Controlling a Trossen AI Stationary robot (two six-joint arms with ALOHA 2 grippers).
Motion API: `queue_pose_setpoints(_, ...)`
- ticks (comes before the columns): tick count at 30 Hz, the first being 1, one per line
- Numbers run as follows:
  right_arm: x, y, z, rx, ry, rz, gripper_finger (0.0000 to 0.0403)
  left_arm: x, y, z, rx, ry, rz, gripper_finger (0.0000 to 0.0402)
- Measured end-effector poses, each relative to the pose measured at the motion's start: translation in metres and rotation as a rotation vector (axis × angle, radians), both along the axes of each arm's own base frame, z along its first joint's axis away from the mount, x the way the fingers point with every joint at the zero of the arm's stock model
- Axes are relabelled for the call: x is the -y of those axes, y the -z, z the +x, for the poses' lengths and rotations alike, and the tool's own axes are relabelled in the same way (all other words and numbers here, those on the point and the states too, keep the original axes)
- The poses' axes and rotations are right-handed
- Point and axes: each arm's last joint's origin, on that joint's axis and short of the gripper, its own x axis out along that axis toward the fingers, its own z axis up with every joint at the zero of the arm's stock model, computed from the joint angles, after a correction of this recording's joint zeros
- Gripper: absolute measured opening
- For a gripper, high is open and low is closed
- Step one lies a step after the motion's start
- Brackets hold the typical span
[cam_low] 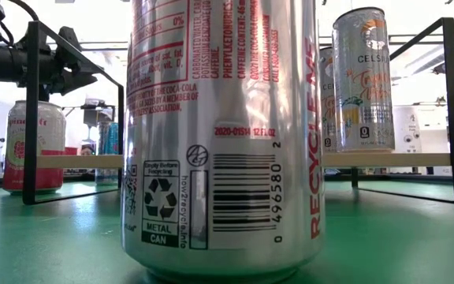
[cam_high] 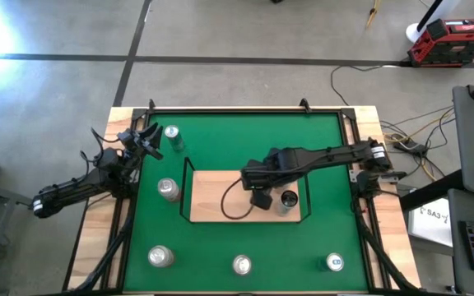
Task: Place canned beverage on shelf
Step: Adjust the red and silver soda can on the shelf, then put the red and silver soda can on the shelf and align with the other red and silver soda can
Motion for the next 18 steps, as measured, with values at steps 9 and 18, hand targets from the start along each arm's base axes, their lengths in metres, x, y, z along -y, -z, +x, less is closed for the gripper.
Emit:
queue_pose_setpoints(9,-0.039,-0.038,-0.032,0.151,-0.041,0.012,0.0382,0.000,0.000,0.000,0.000,0.000,0.000,0.0137)
queue_pose_setpoints(18,-0.119,-0.044,-0.056,0.237,-0.325,0.038,0.0382,0.000,0.000,0.000,0.000,0.000,0.000,0.0137)
